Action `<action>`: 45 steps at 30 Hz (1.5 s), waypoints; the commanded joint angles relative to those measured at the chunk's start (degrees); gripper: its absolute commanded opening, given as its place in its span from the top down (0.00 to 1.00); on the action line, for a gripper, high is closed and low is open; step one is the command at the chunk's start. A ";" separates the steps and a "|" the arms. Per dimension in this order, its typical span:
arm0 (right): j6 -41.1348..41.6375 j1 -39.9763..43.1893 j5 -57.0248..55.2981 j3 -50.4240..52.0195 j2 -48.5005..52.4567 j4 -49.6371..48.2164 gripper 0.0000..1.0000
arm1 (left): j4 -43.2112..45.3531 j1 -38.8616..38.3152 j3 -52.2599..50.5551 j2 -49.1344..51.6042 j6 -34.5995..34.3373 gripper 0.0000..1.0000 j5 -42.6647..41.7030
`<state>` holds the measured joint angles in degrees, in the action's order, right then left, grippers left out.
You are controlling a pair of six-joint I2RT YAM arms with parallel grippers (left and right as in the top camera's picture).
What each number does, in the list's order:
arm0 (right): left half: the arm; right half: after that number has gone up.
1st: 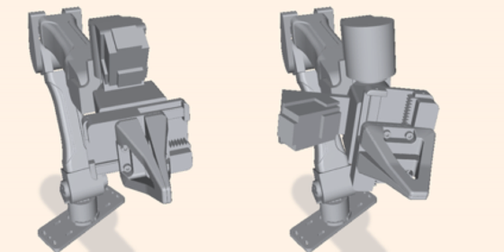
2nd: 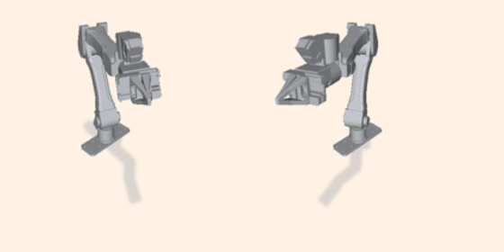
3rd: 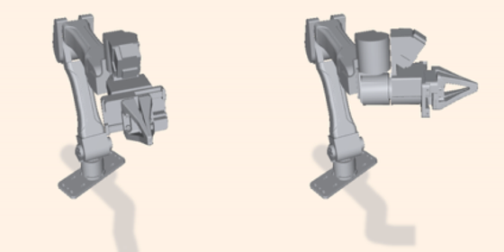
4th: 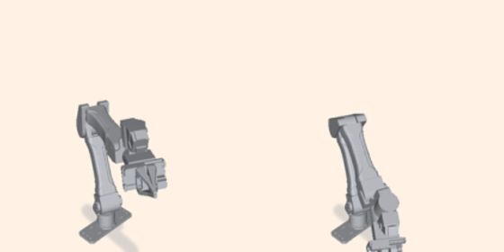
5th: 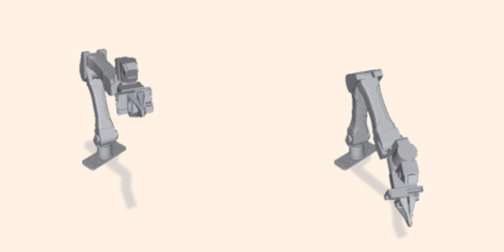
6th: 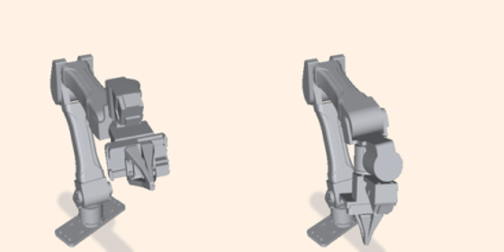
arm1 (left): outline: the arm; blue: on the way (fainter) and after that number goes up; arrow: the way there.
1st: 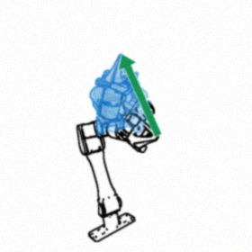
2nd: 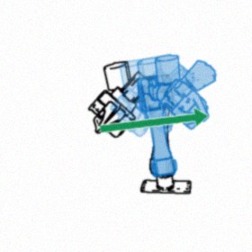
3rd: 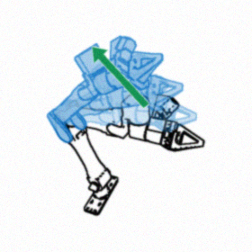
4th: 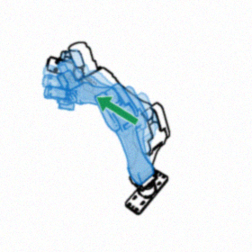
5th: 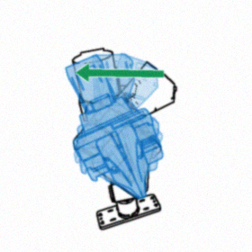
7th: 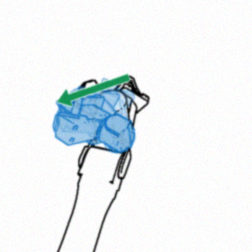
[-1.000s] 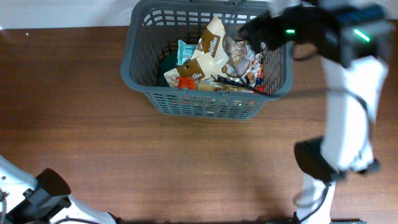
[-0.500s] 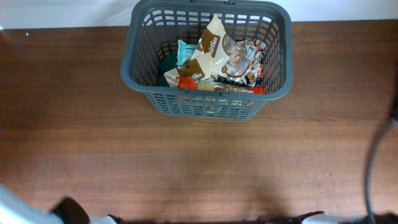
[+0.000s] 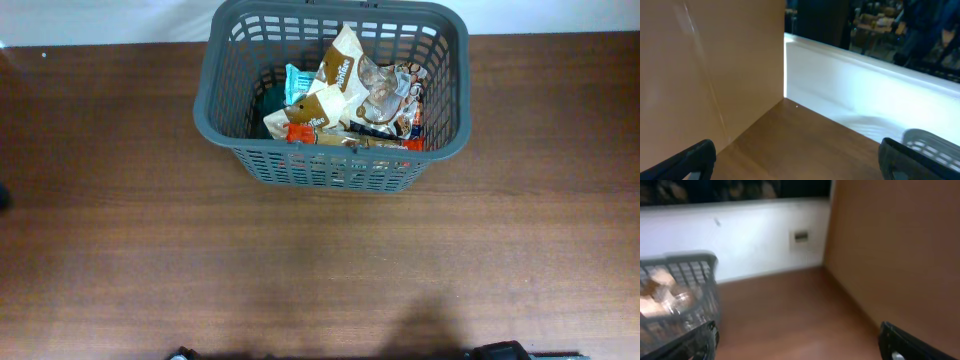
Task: Pack container
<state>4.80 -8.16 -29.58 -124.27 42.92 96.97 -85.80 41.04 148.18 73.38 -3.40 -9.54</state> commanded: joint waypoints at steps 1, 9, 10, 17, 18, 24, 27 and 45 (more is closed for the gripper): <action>2.86 1.81 3.76 9.25 -3.19 0.37 0.01 | -2.32 -1.20 0.15 -5.90 1.11 0.01 -1.62; 3.26 4.04 15.96 23.80 -7.45 0.35 0.01 | -7.56 -18.40 -6.05 -18.01 1.05 0.01 7.04; 3.23 3.98 17.00 25.29 -7.82 0.35 0.01 | -7.72 -21.31 -8.26 -20.35 0.83 0.01 9.42; 3.23 0.61 17.40 37.33 -13.92 0.35 0.01 | -8.63 -35.63 -31.39 -42.36 -0.66 0.01 25.33; 3.23 0.63 17.40 38.10 -14.60 0.35 0.01 | -8.63 -36.35 -34.14 -44.92 -0.63 0.01 25.75; 3.21 0.68 17.79 42.34 -18.14 0.37 0.01 | -9.68 -37.42 -47.36 -53.40 -0.66 0.01 29.05; 3.19 1.03 18.23 43.52 -20.65 0.33 0.01 | -10.36 -38.64 -55.01 -54.55 -2.78 0.01 28.41; 2.97 1.33 18.34 56.13 -22.95 -17.44 0.01 | 20.11 -44.76 -88.65 -54.66 -4.26 0.01 42.40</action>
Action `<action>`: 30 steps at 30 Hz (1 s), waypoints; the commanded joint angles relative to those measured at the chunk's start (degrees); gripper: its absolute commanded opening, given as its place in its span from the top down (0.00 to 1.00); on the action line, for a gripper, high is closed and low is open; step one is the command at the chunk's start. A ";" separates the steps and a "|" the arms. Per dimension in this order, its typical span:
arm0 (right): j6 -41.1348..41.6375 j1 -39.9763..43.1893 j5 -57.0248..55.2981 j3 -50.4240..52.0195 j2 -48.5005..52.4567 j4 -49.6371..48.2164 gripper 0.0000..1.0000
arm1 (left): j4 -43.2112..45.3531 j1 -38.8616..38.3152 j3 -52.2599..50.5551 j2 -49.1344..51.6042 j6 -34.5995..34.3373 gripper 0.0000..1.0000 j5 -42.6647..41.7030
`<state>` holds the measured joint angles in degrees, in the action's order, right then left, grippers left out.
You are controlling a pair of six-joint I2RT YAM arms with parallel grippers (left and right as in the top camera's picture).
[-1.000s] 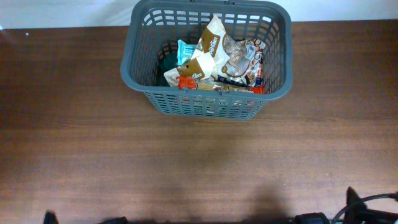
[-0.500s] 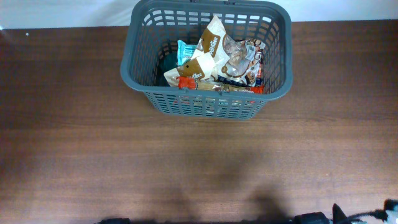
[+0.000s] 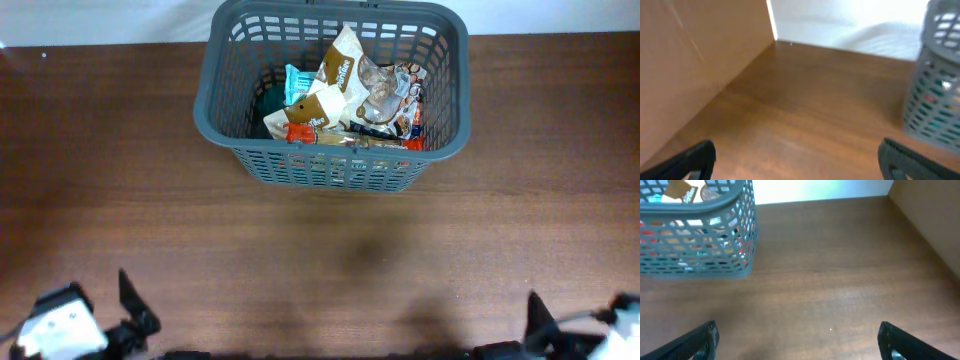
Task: Pack container
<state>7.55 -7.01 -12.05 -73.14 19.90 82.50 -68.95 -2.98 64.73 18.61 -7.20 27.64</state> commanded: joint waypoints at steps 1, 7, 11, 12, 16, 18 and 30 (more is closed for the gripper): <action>0.22 0.17 2.01 9.92 0.07 -7.15 0.01 | 8.02 -0.72 -9.33 0.11 -0.50 0.01 5.11; 2.27 0.17 3.91 26.12 0.07 -24.15 0.01 | 30.03 -0.72 -21.66 0.11 -0.48 0.01 0.44; 6.62 0.24 3.41 33.64 0.17 -33.86 0.01 | 41.86 -0.72 -29.29 0.11 -0.50 0.01 -1.51; 9.27 0.28 3.02 35.26 0.17 -35.60 0.01 | 43.15 -0.72 -30.86 0.13 -0.50 0.01 -1.51; 18.58 0.28 1.79 42.66 0.17 -40.96 0.01 | 48.39 -0.72 -38.03 0.11 -2.19 0.01 -1.73; 20.63 0.28 0.72 46.93 0.17 -43.52 0.01 | 52.63 -0.66 -40.44 0.15 -4.02 0.01 -2.84; 17.94 0.26 -2.16 63.19 0.17 -58.21 0.01 | 59.19 -0.61 -53.77 0.15 -11.45 0.01 -1.95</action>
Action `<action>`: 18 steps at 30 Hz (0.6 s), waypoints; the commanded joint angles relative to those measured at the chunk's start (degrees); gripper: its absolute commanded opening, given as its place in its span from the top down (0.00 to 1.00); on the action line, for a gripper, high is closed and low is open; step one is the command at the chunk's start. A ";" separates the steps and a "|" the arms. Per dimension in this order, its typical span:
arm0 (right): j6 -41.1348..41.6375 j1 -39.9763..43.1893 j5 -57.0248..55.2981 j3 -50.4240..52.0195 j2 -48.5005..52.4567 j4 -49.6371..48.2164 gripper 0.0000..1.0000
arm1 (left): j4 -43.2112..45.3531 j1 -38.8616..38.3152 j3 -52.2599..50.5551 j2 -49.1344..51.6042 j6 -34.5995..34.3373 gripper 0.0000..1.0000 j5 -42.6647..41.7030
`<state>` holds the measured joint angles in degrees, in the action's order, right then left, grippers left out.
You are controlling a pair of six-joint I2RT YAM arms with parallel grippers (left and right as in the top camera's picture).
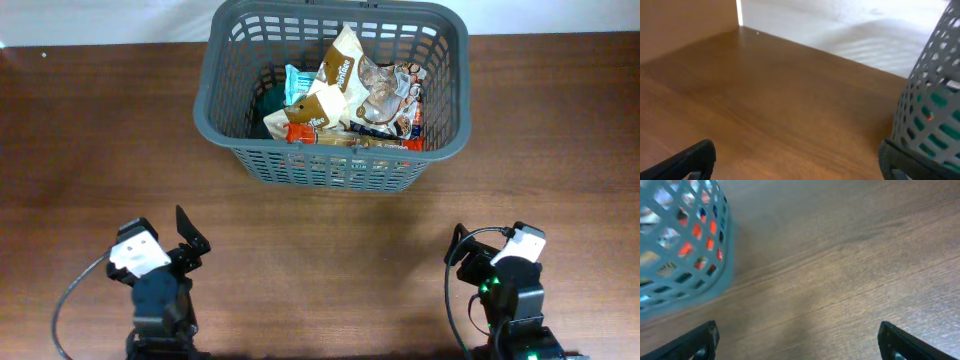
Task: Pack container
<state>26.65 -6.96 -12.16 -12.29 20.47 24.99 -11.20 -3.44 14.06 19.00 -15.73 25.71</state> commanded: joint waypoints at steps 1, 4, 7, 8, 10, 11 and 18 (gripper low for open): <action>-1.20 0.24 -2.03 2.86 -0.39 -0.76 0.01 | 1.86 -0.15 -3.93 -0.24 -2.95 0.01 -0.02; -1.31 0.22 -1.99 4.83 -0.39 -0.81 0.01 | 3.32 -0.15 -6.03 -0.24 -3.13 0.01 -0.04; -1.29 0.22 -1.84 5.33 0.00 -1.79 0.01 | 4.11 -0.15 -8.52 -0.24 -3.13 0.01 -0.02; -1.31 0.24 -2.27 5.35 0.00 -1.99 0.01 | 4.13 -0.15 -9.03 -0.24 -3.13 0.01 -0.07; -1.31 0.24 -2.84 5.51 0.00 -2.12 0.01 | 4.15 -0.15 -9.99 -0.24 -3.13 0.01 -0.07; -1.29 0.24 -3.13 5.51 0.11 -2.12 0.01 | 4.15 -0.15 -10.49 -0.24 -3.13 0.01 -0.04; -1.31 0.24 -3.10 5.51 1.42 -2.10 0.01 | 4.57 -0.15 -11.89 0.37 -3.08 0.01 -0.24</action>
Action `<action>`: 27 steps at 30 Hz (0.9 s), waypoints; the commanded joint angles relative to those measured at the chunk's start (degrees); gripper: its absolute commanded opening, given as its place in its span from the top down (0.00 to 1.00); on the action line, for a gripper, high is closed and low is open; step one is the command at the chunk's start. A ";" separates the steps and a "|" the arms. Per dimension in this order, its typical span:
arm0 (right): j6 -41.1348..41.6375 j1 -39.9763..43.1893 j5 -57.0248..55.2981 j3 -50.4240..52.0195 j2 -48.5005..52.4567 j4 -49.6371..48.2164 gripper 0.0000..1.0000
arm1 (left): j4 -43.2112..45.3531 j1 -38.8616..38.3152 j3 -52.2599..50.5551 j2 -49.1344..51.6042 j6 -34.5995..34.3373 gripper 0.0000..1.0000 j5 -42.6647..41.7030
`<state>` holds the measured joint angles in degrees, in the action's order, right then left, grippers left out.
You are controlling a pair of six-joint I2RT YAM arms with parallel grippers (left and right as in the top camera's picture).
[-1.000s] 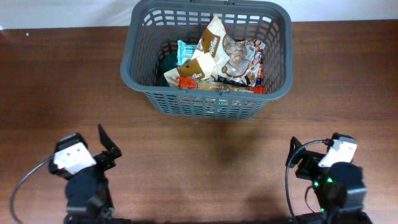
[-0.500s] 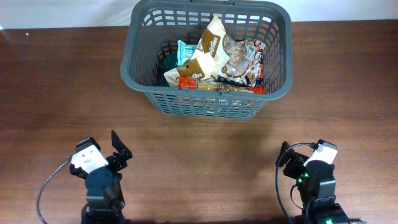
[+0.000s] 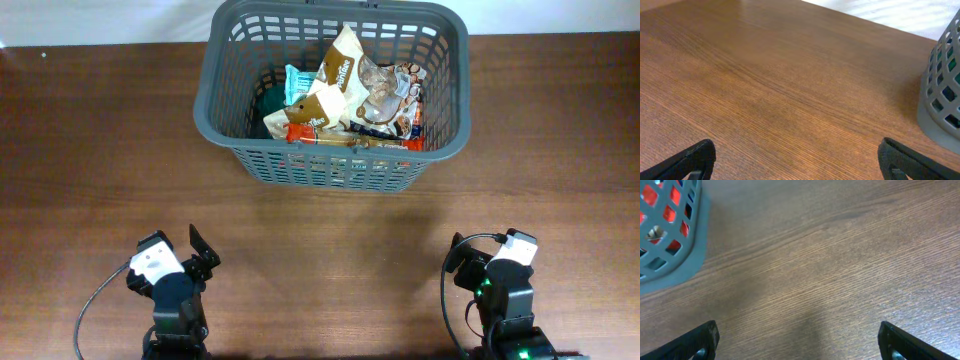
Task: Pack container
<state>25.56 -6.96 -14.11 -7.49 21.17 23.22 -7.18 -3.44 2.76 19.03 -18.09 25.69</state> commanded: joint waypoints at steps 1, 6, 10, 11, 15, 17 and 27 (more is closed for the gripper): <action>-0.22 0.24 -1.16 0.70 0.72 -0.33 0.01 | 0.55 -0.15 -0.59 0.35 -0.72 0.01 -0.20; -0.22 0.24 -1.16 0.70 0.72 -0.33 0.01 | 0.55 -0.15 -0.59 0.35 -0.72 0.01 -0.24; -0.22 0.24 -1.16 0.70 0.74 -0.33 0.01 | 0.55 -0.15 -0.59 0.35 -0.74 0.01 -0.24; -0.22 0.24 -1.16 0.70 0.74 -0.33 0.01 | 0.55 -0.15 -0.59 0.35 -0.72 0.01 -0.24; -0.22 0.24 -1.16 0.70 0.74 -0.33 0.01 | 0.55 -0.15 -0.59 0.35 -0.72 0.01 -0.24; -0.22 0.24 -1.16 0.70 0.74 -0.33 0.01 | 0.55 -0.15 -0.59 0.35 -0.72 0.01 -0.24; -0.22 0.26 -1.16 0.70 0.15 -0.31 0.01 | 0.55 -0.15 -0.59 0.33 -0.72 0.01 -0.24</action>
<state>25.45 -6.96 -14.11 -7.49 21.71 23.14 -6.98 -3.44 2.72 19.29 -18.09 25.71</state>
